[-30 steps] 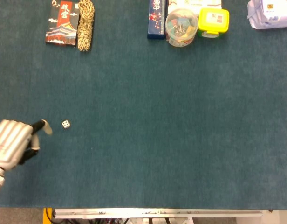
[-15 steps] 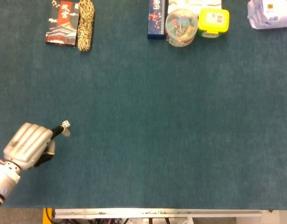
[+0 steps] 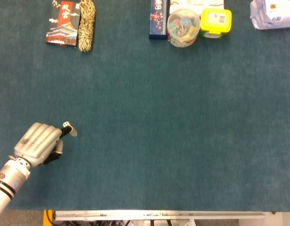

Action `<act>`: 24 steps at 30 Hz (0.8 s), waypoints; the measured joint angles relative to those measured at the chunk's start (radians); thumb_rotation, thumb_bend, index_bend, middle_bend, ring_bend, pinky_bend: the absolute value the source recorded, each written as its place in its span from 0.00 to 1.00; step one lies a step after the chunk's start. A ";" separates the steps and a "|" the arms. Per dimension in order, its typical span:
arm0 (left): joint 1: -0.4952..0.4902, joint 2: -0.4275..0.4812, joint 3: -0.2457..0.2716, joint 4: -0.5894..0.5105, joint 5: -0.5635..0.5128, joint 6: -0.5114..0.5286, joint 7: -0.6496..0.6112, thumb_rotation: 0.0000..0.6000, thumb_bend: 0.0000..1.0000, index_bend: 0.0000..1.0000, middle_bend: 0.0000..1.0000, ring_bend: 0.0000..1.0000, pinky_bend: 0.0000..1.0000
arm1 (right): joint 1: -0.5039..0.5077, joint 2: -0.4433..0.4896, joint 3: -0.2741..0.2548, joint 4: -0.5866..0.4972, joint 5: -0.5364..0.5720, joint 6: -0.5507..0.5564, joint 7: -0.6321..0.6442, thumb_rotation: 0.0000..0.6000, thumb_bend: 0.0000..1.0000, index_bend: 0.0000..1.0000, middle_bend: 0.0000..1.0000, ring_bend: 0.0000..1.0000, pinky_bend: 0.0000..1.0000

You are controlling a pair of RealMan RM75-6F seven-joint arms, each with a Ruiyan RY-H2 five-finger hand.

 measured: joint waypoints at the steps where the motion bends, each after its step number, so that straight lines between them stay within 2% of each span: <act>1: -0.002 -0.004 0.001 0.004 -0.004 -0.002 0.004 1.00 1.00 0.31 1.00 1.00 1.00 | -0.001 0.000 0.000 0.000 -0.001 0.001 0.001 1.00 0.10 0.53 0.43 0.32 0.45; 24: -0.044 -0.075 0.003 0.067 -0.071 -0.045 -0.001 1.00 1.00 0.30 1.00 1.00 1.00 | -0.007 0.008 0.010 -0.007 0.011 0.014 0.007 1.00 0.10 0.53 0.43 0.32 0.45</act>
